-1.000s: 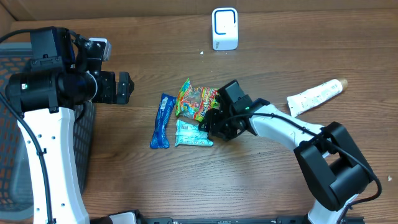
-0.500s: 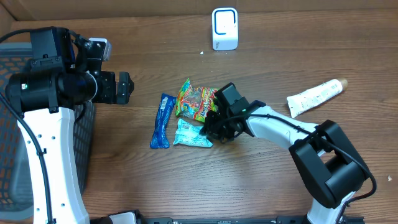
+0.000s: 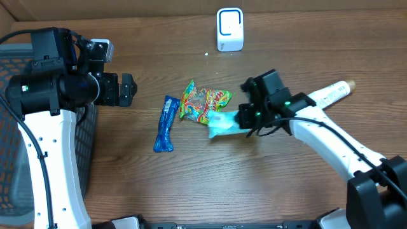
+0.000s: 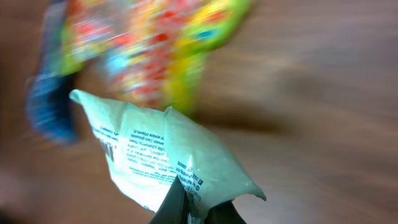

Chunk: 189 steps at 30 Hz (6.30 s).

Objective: Scan the item barcode
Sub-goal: 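Grasp the green pouch with the right gripper and lift it, then hold the green pouch barcode over the scanner with the right gripper, then carry the green pouch right and set it beside the white tube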

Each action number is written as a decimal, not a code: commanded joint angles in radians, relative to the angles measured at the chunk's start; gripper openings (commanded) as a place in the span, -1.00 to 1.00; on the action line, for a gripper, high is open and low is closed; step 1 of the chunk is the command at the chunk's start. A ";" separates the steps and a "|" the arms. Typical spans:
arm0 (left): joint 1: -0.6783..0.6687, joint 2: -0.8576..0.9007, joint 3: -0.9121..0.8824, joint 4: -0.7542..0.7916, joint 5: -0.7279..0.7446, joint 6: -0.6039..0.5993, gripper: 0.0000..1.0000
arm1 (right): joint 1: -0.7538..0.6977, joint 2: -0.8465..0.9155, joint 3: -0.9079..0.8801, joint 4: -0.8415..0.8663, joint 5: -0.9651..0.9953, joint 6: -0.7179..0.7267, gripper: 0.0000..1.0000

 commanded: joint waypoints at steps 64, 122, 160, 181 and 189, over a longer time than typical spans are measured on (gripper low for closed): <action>0.000 0.000 0.006 0.002 0.008 0.005 1.00 | -0.330 0.018 0.362 -0.238 -0.267 -0.259 -0.93; 0.000 0.000 0.006 0.002 0.008 0.005 1.00 | 0.044 0.158 0.364 1.059 0.750 -1.438 -0.92; 0.000 0.001 0.006 0.002 0.008 0.005 1.00 | -0.071 0.693 0.632 1.256 0.583 -1.532 -0.93; 0.000 0.001 0.006 0.001 0.008 0.005 1.00 | -0.077 0.740 0.631 1.213 0.607 -1.799 -0.93; 0.000 0.002 0.006 0.001 0.008 0.005 1.00 | -0.074 0.740 0.631 1.220 0.618 -1.804 -0.92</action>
